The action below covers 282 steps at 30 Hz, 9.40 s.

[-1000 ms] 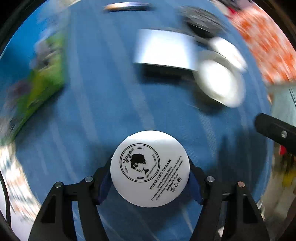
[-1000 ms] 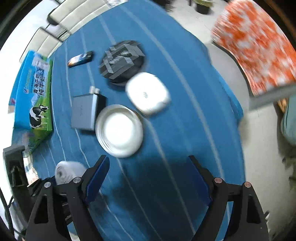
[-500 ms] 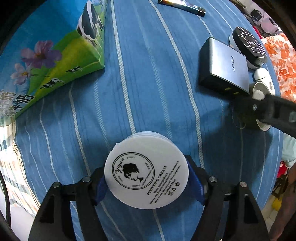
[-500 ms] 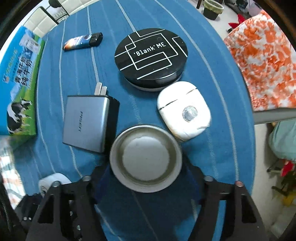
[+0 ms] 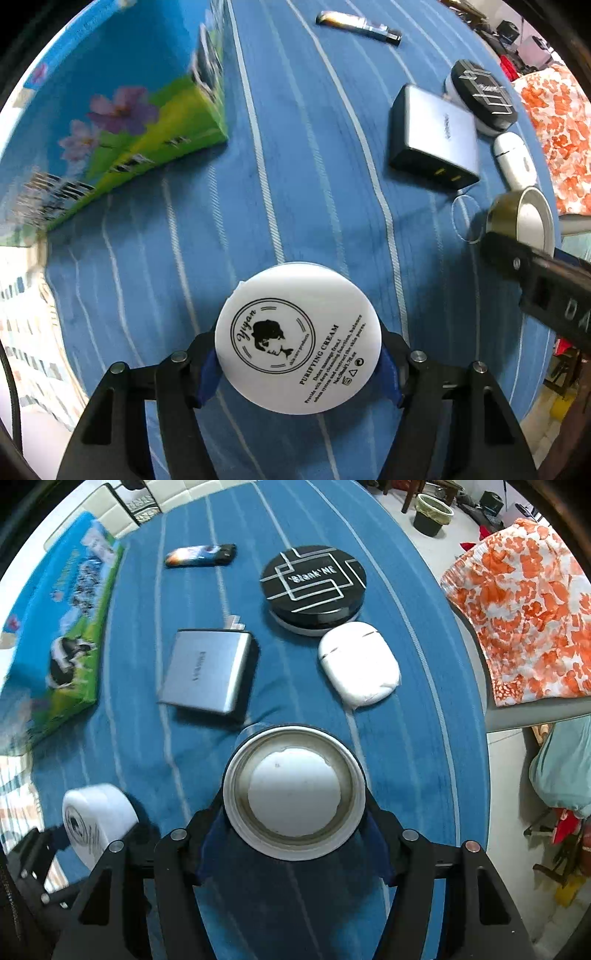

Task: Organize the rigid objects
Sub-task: 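Carry the cream jar and silver dish over the blue box with both grippers, then lower the cream jar and silver dish into the blue box and release, then move both tools back toward the remaining items on the table, then grasp the grey charger with the left gripper while the right gripper grasps the black round case, then carry the grey charger and black round case over the blue box, then lower the charger and black case into the blue box and open both grippers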

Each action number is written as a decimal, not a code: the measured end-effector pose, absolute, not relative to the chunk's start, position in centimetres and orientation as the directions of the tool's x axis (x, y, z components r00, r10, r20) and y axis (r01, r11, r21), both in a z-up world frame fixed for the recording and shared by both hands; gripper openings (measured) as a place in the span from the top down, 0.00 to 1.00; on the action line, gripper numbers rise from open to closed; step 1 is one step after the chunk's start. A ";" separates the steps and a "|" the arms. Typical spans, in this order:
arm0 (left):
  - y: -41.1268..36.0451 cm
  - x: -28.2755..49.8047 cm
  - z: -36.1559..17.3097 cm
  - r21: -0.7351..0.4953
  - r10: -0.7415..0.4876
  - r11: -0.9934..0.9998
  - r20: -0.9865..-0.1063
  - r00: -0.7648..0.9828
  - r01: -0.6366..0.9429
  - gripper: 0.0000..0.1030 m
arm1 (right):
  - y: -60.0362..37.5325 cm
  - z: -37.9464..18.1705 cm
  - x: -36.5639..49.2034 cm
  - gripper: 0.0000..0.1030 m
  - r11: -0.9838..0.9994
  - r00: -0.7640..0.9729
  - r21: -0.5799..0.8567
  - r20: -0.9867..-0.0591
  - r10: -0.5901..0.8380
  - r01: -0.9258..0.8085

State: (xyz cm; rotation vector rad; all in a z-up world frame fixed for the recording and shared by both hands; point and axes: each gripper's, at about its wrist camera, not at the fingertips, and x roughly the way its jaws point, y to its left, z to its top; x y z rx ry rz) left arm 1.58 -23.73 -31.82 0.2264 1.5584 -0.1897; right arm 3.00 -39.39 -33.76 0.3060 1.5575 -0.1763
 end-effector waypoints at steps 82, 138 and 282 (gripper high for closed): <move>6.5 24.6 -31.9 -0.040 -0.031 0.994 -0.995 -0.090 0.102 0.36 | -14.0 -38.5 26.2 0.25 0.973 -0.151 0.177 -0.968 0.199 0.149; -3.6 9.1 -8.5 -0.008 -0.058 0.992 -0.921 0.385 0.128 0.00 | -29.2 -16.3 5.3 0.00 0.965 0.217 0.172 -0.968 0.128 0.200; 8.7 17.5 -26.5 -0.160 -0.165 0.986 -0.978 0.130 0.048 0.45 | -7.5 -35.4 23.5 0.24 0.882 -0.010 0.413 -0.905 0.426 0.225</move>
